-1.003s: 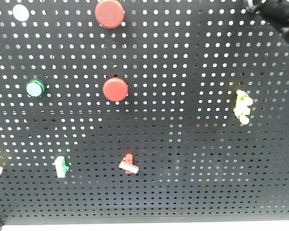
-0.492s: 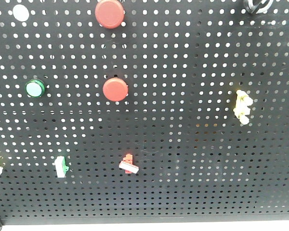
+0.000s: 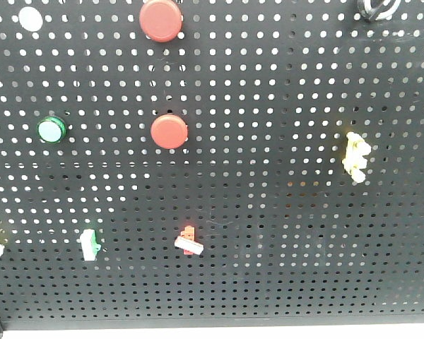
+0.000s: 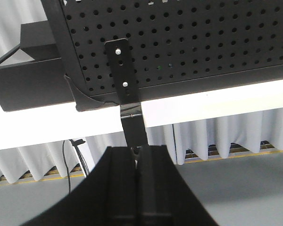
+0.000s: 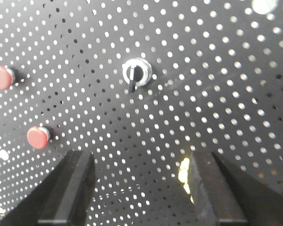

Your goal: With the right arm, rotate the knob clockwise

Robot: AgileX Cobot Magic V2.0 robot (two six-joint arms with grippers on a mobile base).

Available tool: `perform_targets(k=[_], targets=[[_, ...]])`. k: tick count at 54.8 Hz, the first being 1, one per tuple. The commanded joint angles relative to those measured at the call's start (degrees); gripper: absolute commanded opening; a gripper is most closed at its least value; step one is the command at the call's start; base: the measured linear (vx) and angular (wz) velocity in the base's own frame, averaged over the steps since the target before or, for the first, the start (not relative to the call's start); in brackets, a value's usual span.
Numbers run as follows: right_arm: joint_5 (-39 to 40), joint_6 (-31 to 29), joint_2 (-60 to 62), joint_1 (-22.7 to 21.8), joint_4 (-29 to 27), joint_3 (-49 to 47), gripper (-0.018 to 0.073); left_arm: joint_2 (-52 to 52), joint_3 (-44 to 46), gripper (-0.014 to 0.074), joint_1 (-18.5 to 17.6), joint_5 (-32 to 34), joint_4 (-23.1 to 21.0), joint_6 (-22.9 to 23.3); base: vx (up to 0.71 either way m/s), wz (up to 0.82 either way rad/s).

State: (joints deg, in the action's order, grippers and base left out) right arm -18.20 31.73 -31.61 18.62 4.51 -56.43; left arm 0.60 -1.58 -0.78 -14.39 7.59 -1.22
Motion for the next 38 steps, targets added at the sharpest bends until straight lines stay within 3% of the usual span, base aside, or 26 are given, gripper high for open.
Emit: perform_targets(k=[1, 13, 26, 38], targets=[[4.36, -0.67, -0.13, 0.10, 1.04, -1.03, 0.0494, 1.00, -1.54, -0.0006, -0.17, 4.43, -0.47, 0.08, 0.00, 0.00], [5.00, -2.58, 0.86, -0.36, 3.83, 0.27, 0.0482, 1.00, -1.54, -0.0006, -0.17, 4.43, -0.47, 0.08, 0.00, 0.00], [13.89, -17.72, 14.62, -14.20, 2.10, 13.77, 0.0350, 1.00, -1.54, -0.0006, -0.17, 4.43, -0.47, 0.08, 0.00, 0.00], [13.78, -31.73, 25.35, -19.60, -4.51, 25.30, 0.0139, 1.00, -1.54, -0.0006, -0.17, 4.43, -0.47, 0.08, 0.00, 0.00]])
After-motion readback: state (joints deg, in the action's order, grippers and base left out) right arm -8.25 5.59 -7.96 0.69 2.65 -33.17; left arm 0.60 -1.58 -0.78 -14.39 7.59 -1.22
